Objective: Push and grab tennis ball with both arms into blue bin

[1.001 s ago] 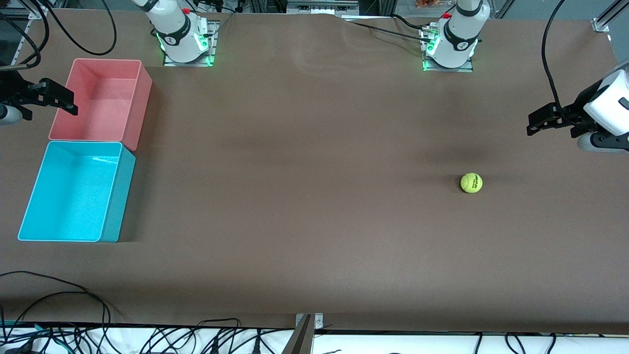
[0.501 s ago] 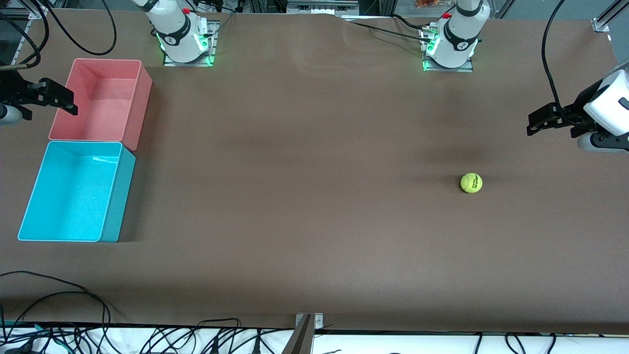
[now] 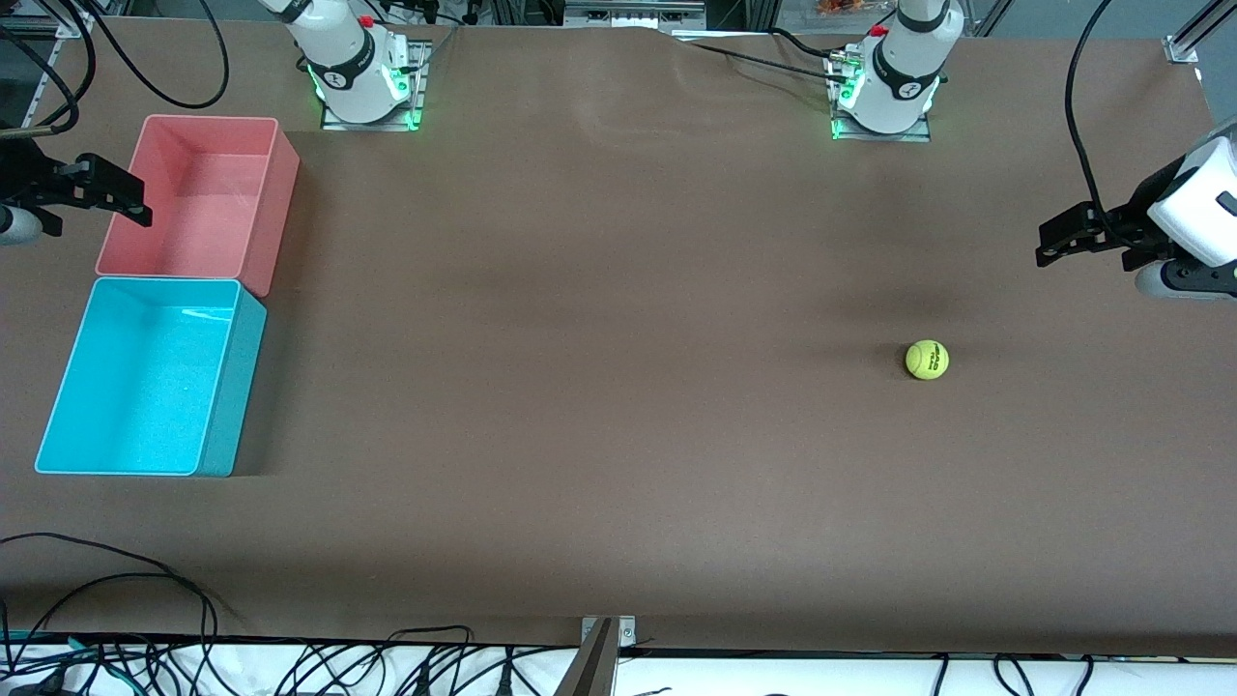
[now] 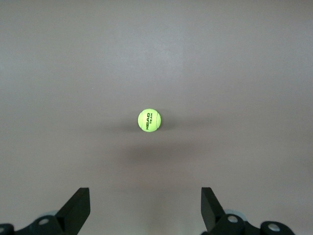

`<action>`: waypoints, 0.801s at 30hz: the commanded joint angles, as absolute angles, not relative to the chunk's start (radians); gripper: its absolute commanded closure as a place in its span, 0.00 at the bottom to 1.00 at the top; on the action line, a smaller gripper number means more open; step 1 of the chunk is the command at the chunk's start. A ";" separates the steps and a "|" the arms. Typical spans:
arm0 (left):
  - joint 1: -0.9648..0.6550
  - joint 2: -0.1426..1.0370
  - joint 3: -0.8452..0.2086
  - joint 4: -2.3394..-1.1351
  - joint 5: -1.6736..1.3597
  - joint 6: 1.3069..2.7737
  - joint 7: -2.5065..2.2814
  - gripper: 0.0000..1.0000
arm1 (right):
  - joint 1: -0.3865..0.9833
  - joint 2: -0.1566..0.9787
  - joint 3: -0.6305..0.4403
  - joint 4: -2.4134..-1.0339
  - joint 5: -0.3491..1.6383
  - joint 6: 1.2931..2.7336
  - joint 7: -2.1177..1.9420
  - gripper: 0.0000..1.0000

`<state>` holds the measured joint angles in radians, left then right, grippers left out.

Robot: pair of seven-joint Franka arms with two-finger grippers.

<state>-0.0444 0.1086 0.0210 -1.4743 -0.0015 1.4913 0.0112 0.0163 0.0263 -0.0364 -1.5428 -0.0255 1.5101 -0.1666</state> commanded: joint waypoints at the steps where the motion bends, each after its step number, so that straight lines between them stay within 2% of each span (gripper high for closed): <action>1: -0.051 0.097 0.021 -1.489 0.023 1.499 0.025 0.00 | 0.014 0.021 -0.035 -1.531 -0.009 1.503 -0.163 0.00; 24: -0.045 0.164 0.023 -1.473 0.014 1.508 -0.037 0.00 | 0.014 0.020 -0.035 -1.531 -0.009 1.500 -0.161 0.00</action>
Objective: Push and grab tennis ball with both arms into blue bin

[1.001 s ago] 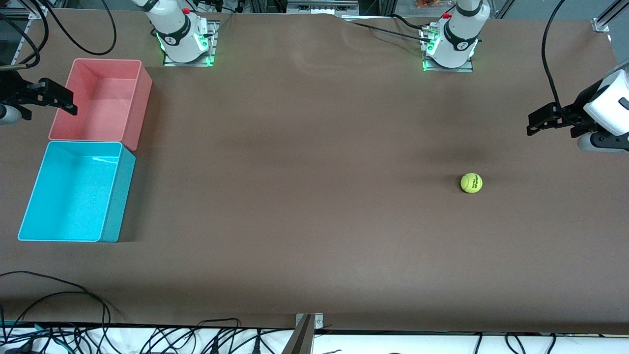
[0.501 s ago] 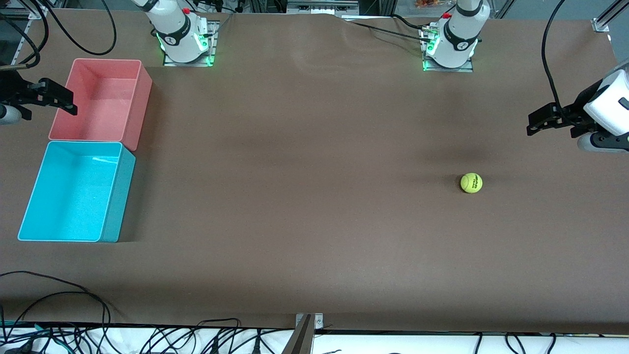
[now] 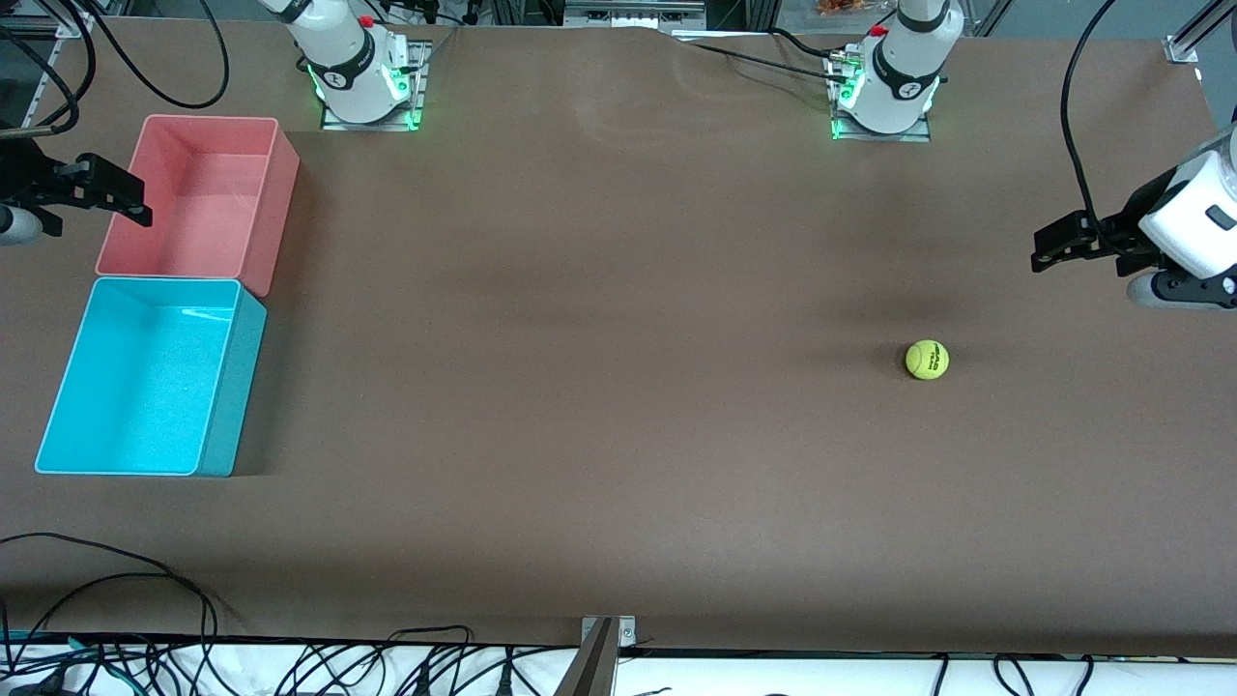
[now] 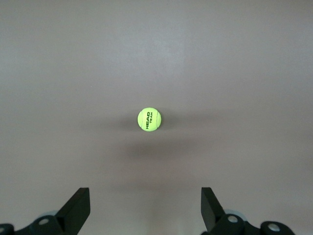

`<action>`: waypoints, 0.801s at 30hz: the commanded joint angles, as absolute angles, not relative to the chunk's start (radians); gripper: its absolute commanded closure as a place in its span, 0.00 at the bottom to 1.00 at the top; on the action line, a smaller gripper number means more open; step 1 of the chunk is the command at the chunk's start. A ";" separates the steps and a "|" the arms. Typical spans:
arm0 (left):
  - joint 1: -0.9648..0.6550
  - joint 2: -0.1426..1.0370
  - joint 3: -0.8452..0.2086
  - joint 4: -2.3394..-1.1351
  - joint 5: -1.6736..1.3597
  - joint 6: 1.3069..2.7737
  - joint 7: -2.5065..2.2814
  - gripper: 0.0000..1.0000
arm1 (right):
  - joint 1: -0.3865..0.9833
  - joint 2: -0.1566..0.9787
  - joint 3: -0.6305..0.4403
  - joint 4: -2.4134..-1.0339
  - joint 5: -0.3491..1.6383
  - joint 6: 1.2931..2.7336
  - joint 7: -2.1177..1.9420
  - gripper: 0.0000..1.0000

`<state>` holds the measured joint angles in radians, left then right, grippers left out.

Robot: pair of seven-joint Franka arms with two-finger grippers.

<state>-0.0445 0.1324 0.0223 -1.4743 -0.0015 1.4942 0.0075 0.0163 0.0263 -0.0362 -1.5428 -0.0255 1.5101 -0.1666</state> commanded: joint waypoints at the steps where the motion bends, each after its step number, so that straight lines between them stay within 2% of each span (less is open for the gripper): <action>1: -0.041 0.182 0.025 -1.473 0.011 1.506 -0.069 0.00 | 0.014 0.021 -0.035 -1.531 -0.009 1.500 -0.161 0.00; 2: -0.040 0.193 0.025 -1.473 0.009 1.506 -0.105 0.08 | 0.014 0.020 -0.035 -1.531 -0.009 1.500 -0.161 0.00; 4: -0.043 0.195 0.025 -1.473 0.015 1.506 -0.167 0.55 | 0.014 0.020 -0.035 -1.531 -0.009 1.499 -0.161 0.00; 6: -0.052 0.199 0.023 -1.473 0.020 1.506 -0.193 0.86 | 0.014 0.020 -0.035 -1.531 -0.009 1.499 -0.161 0.00; 7: -0.055 0.201 0.021 -1.473 0.021 1.506 -0.199 0.96 | 0.014 0.020 -0.035 -1.531 -0.009 1.497 -0.161 0.00; 8: -0.055 0.202 0.021 -1.474 0.023 1.506 -0.201 1.00 | 0.014 0.020 -0.035 -1.531 -0.009 1.497 -0.161 0.00; 24: -0.031 0.296 0.025 -1.491 0.057 1.548 -0.768 1.00 | 0.014 0.020 -0.035 -1.531 -0.009 1.496 -0.161 0.00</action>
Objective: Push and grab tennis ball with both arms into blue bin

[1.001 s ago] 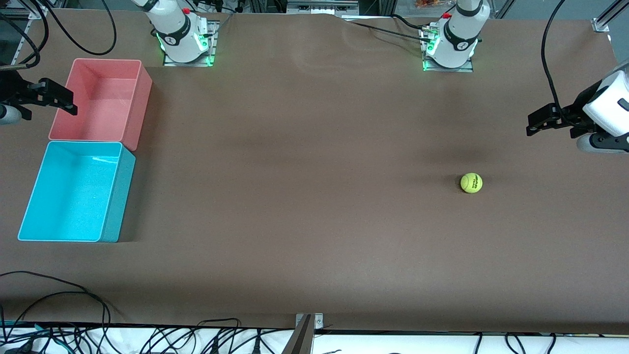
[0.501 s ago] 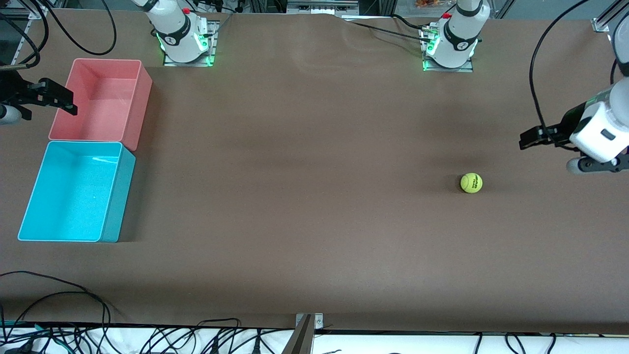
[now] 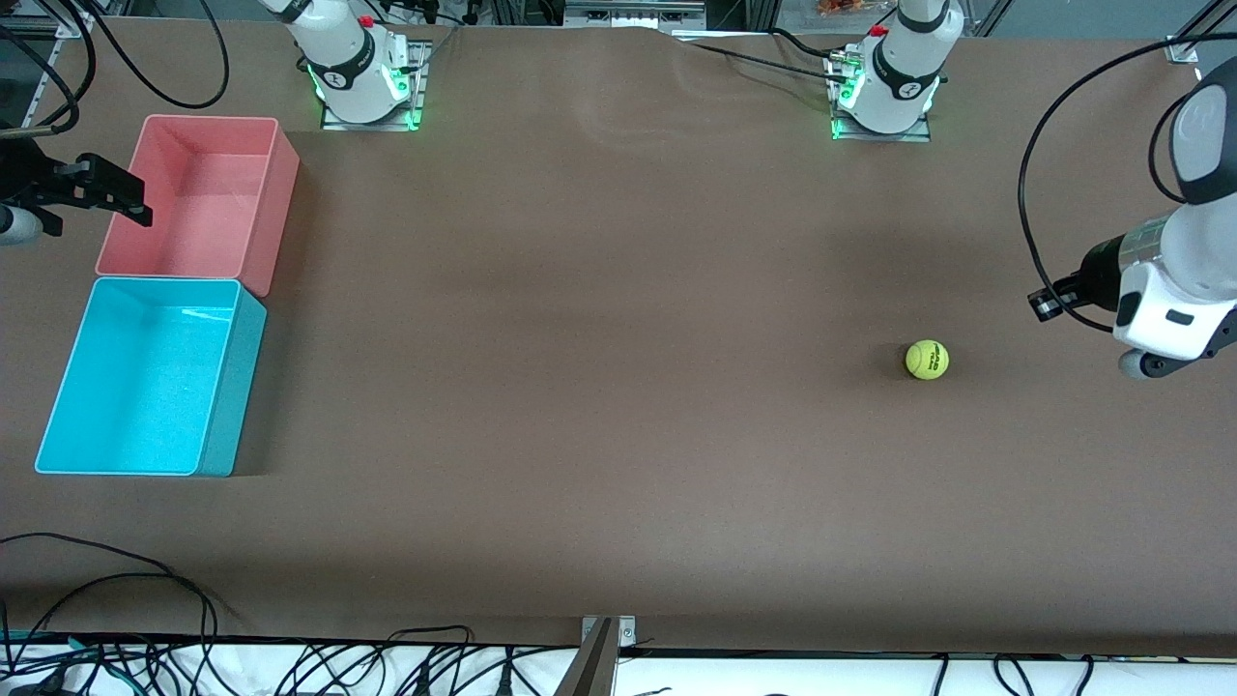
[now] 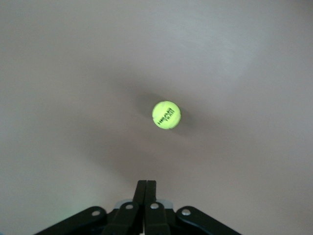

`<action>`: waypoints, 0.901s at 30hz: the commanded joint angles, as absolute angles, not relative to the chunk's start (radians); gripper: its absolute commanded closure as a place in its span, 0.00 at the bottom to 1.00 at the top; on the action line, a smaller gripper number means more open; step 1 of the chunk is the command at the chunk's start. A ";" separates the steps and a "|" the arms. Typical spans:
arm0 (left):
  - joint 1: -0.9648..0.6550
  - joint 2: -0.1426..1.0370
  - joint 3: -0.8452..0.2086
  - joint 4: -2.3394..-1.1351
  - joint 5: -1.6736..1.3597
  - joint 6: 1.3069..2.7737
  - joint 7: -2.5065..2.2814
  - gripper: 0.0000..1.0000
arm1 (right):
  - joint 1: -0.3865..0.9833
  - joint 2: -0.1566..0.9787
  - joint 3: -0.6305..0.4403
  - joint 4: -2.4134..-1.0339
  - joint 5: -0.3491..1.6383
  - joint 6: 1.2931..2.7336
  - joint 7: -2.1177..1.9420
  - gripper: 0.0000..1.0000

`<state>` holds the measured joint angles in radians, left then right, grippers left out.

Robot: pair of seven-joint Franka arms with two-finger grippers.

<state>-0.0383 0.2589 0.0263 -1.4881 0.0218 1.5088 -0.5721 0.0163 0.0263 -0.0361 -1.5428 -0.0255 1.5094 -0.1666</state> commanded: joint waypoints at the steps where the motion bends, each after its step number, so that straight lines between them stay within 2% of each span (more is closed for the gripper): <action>1: -0.026 0.305 0.025 -1.491 0.057 1.564 -0.823 1.00 | 0.014 0.018 -0.034 -1.531 -0.009 1.496 -0.161 0.00; 8: 0.014 0.344 0.025 -1.552 0.051 1.689 -1.109 1.00 | 0.014 0.018 -0.034 -1.531 -0.009 1.496 -0.161 0.00; 27: 0.075 0.344 0.026 -2.000 0.060 2.201 -1.436 1.00 | 0.014 0.018 -0.035 -1.531 -0.009 1.494 -0.161 0.00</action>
